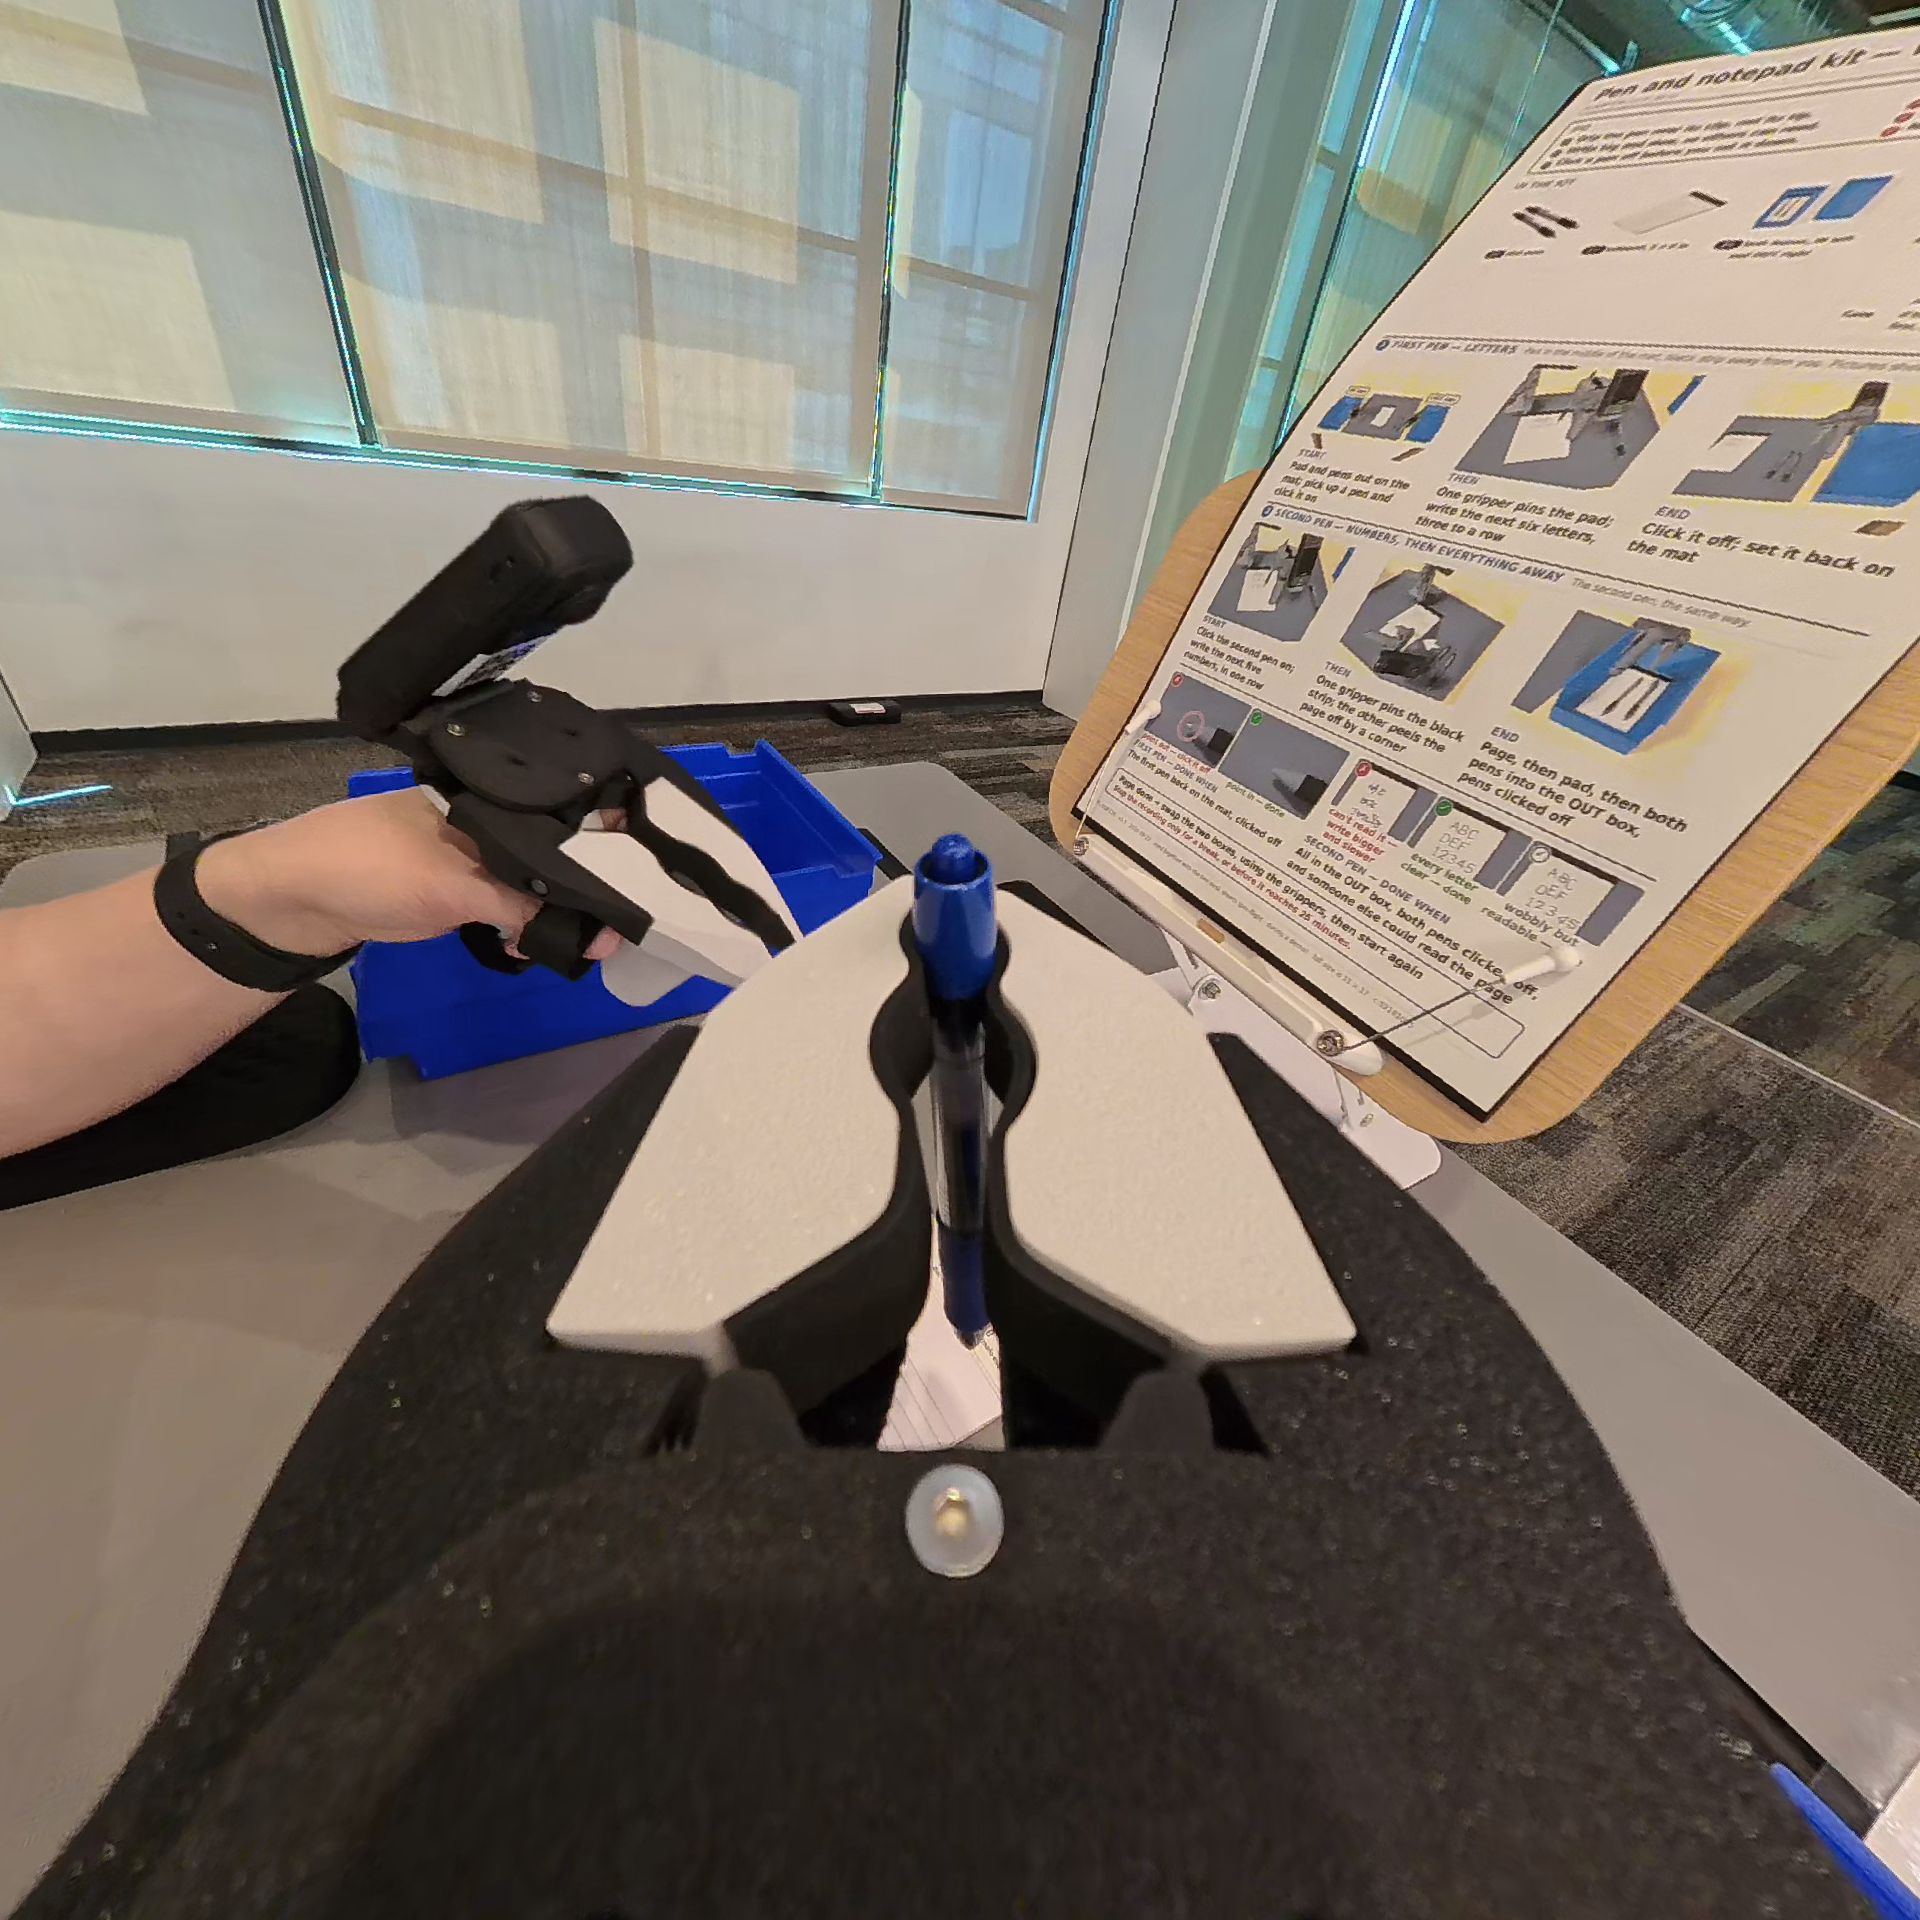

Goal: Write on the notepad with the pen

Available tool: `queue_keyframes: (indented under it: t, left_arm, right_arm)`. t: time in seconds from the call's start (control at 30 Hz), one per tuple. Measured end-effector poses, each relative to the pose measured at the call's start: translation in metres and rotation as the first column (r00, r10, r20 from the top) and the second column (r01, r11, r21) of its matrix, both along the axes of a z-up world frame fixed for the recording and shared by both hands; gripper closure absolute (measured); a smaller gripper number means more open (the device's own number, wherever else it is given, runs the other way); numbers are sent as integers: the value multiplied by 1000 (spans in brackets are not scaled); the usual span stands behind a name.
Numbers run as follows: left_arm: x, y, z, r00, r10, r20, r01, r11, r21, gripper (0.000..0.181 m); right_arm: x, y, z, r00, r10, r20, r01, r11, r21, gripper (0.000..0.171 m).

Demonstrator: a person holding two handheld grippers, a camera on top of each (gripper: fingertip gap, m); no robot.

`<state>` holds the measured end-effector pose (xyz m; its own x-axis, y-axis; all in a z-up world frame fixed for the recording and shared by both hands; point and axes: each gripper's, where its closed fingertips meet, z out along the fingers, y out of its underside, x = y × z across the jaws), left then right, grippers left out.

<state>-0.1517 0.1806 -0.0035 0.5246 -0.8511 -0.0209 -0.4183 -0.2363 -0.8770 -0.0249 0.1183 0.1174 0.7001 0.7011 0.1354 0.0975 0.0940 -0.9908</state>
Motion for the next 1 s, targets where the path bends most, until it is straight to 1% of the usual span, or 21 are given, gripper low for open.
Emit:
queue_keyframes:
  t: [0.13,0.27,0.43,0.57,0.7,0.8,1.0]
  left_arm:
    - [13,-7,-6,1000,-15,18,15,1000,-20,164]
    - [32,-15,-4,997,-14,79,10,999,50,159]
    - [41,-15,0,987,30,160,-52,989,136,140]
    - [41,-7,-13,990,66,123,-83,987,138,118]
    - [36,5,-26,989,103,108,-115,986,119,109]
    - [31,13,-31,987,124,103,-134,986,101,110]
    - [29,12,-25,985,115,125,-127,987,94,115]
  right_arm:
    - [0,-2,2,1000,1,0,-1,1000,8,167]
    - [1,-2,3,1000,0,-5,0,1000,11,167]
    - [-4,0,-2,1000,-6,19,6,1000,8,167]
    - [-10,1,-5,998,-15,57,15,1000,11,167]
    - [-13,1,-7,997,-28,77,27,999,16,167]
    - [-16,2,-11,995,-35,90,34,999,12,167]
    - [-24,2,-18,993,-36,115,36,999,5,167]
